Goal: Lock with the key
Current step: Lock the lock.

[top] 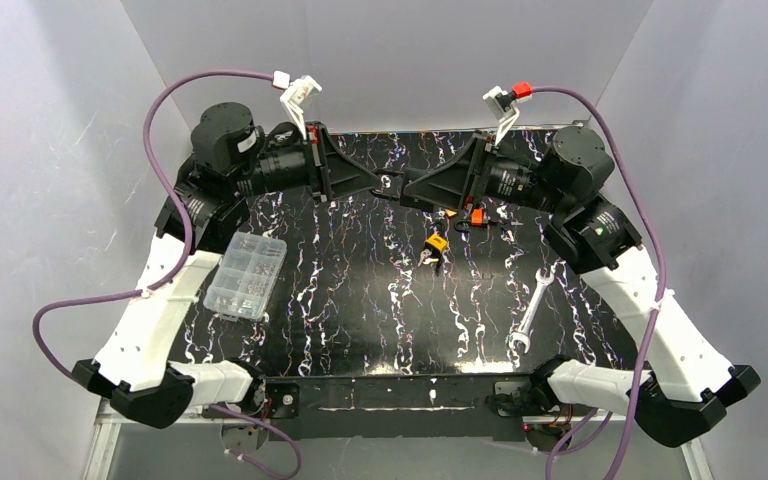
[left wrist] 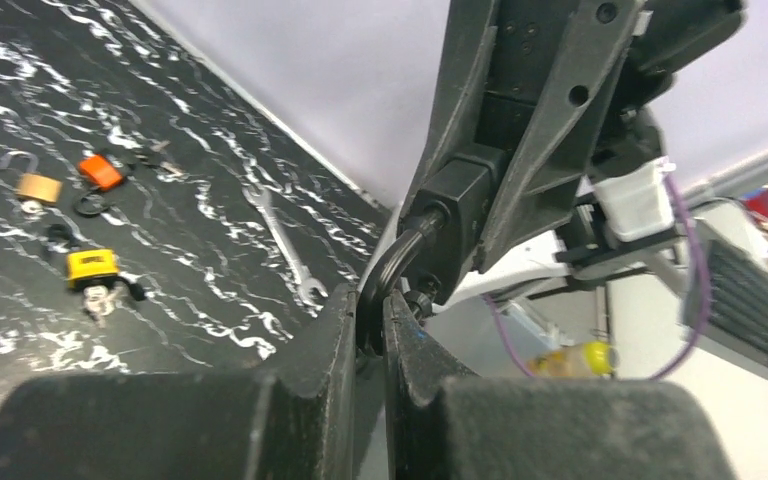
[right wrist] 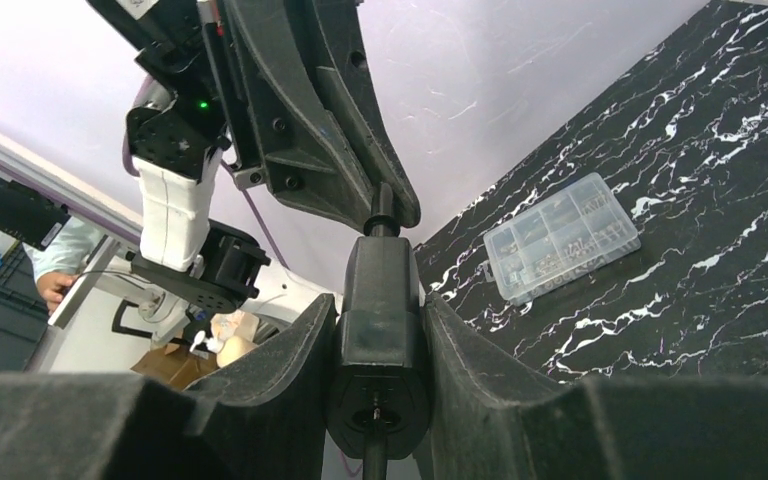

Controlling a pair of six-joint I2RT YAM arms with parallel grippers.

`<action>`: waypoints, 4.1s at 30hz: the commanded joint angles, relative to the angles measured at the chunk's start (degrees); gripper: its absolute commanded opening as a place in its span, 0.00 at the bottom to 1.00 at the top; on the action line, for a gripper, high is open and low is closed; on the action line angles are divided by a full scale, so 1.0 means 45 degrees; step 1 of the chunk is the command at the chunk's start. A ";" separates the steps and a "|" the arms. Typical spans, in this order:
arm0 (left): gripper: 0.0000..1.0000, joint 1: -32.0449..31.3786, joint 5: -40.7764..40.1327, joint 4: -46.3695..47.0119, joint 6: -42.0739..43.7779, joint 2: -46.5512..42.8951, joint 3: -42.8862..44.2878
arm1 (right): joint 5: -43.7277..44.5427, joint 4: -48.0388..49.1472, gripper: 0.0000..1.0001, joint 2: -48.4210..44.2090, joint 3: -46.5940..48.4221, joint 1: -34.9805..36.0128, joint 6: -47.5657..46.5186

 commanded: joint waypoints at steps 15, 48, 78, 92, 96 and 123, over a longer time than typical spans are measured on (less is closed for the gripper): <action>0.00 -0.3410 -0.2507 0.0921 0.0138 0.0393 0.0419 | 0.0675 0.0080 0.01 0.1012 0.1044 0.0816 -0.0723; 0.00 -0.4599 -0.3857 0.0633 -0.1077 0.2293 0.4315 | 0.3060 -0.2056 0.01 0.1918 0.0879 0.2116 -0.2042; 0.00 -0.4626 -0.3450 -0.0408 0.1146 0.2915 0.6296 | 0.1573 -0.2757 0.01 0.2422 0.1432 0.2751 -0.2401; 0.00 -0.5300 -0.2489 0.0276 0.0545 0.3884 0.7181 | 0.1274 -0.3256 0.01 0.3542 0.1680 0.2761 -0.2216; 0.00 -0.5617 -0.2454 0.0271 0.0527 0.4106 0.7489 | 0.1216 -0.3213 0.01 0.3820 0.1557 0.2751 -0.2189; 0.00 -0.7103 -0.1019 0.0894 -0.0390 0.6107 0.9542 | 0.0598 -0.1183 0.01 0.5732 0.0053 0.2829 -0.1329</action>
